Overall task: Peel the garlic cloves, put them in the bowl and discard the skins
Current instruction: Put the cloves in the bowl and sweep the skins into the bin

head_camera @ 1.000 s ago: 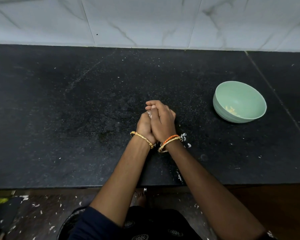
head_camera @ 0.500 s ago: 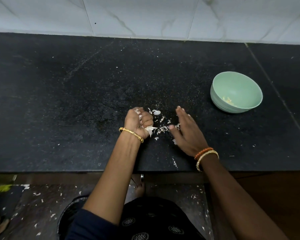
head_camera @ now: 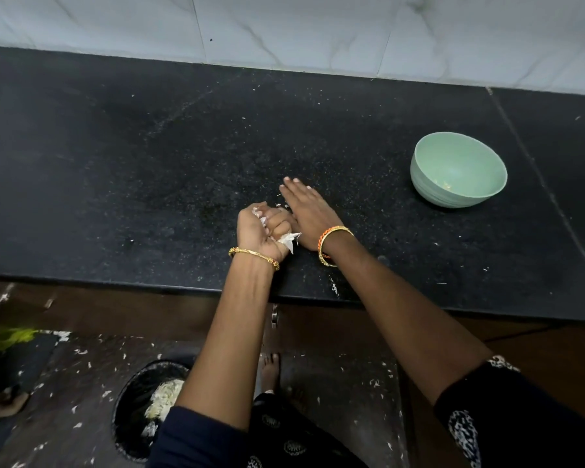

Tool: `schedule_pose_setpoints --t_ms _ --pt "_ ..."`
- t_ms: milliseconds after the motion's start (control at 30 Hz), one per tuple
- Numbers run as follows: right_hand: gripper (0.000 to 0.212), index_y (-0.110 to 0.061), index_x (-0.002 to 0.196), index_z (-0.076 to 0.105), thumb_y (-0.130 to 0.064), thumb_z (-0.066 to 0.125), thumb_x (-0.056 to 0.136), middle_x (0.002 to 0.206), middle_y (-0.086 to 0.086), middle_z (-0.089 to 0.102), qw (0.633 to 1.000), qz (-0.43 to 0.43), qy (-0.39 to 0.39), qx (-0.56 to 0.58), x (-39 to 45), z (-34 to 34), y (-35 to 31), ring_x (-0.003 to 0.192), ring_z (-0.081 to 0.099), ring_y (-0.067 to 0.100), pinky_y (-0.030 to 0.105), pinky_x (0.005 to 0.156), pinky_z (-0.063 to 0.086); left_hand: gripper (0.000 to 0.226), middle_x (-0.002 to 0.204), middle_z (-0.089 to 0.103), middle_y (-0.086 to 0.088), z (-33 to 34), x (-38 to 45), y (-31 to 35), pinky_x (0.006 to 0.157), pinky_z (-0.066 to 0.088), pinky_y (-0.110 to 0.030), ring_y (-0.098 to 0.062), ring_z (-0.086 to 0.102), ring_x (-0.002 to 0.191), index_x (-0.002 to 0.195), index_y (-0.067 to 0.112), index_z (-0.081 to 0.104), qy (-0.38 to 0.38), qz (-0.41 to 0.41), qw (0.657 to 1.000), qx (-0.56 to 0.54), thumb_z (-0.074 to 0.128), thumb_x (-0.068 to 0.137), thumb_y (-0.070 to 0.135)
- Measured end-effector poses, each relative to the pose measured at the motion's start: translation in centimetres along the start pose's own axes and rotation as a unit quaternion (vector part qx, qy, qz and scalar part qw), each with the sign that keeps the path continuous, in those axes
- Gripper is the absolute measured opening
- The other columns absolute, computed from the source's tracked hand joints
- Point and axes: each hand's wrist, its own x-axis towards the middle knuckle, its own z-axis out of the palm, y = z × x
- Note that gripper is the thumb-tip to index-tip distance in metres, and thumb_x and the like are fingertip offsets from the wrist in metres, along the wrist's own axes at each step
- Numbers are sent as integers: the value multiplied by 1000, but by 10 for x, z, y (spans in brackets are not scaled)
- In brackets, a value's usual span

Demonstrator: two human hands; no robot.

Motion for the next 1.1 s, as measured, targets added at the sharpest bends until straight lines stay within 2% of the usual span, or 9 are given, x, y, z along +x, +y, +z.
schedule_pose_setpoints --t_ms 100,200,333,433,533,633,767,967,1100 --pt "42 -2 142 41 -9 40 100 153 11 33 992 -52 13 114 -25 -2 7 145 25 21 26 118 11 63 31 22 6 -4 -3 -2 24 9 -15 -6 17 22 34 17 31 3 11 1000 7 26 97 13" --pt "33 0 126 59 -5 46 96 138 12 54 963 6 103 248 -63 0 10 133 44 17 30 115 30 63 32 23 5 -9 -5 -9 24 9 -15 -6 18 22 33 16 30 1 12 1000 -12 25 96 13" --pt "34 -3 129 57 -12 43 99 129 -2 57 861 161 270 400 -103 -2 -25 120 51 2 14 104 36 63 34 22 5 -10 -5 -27 26 8 -16 -6 18 23 33 17 30 6 15 999 -45 26 96 13" --pt "31 -8 123 62 -3 50 95 115 -2 66 807 278 225 470 -111 -4 -50 103 60 4 26 99 47 63 34 22 6 -7 -4 -37 26 8 -16 -6 17 23 32 17 30 18 35 998 -51 24 95 11" --pt "23 -4 109 70 0 59 89 103 8 72 788 314 233 475 -117 -9 -64 92 66 11 31 92 52 55 35 22 6 -6 -5 -42 25 9 -15 -6 16 24 41 17 31 52 55 997 -35 25 96 12" --pt "19 -4 101 74 1 62 87 96 7 74 816 312 271 404 -123 -14 -75 85 67 10 21 84 52 42 36 23 6 -4 -7 -46 26 11 -14 -6 16 25 55 18 26 88 77 993 1 29 97 15" --pt "16 -1 93 75 4 63 85 90 11 73 856 280 278 335 -122 -18 -82 85 68 20 29 82 54 40 36 24 7 -5 -11 -51 28 15 -15 -6 19 27 57 18 27 118 96 987 41 33 96 16" --pt "11 -9 91 75 -8 64 87 87 11 73 906 269 215 247 -119 -31 -90 84 68 27 40 77 55 40 36 29 4 -12 -13 -51 31 22 -11 -8 29 28 58 15 30 158 117 979 52 37 98 15" --pt "28 -9 115 69 -13 50 96 108 13 69 929 238 116 257 -120 -48 -102 102 64 25 31 91 51 41 46 33 0 -14 -18 -55 35 33 -13 -9 35 30 58 15 31 199 120 969 79 40 98 13"
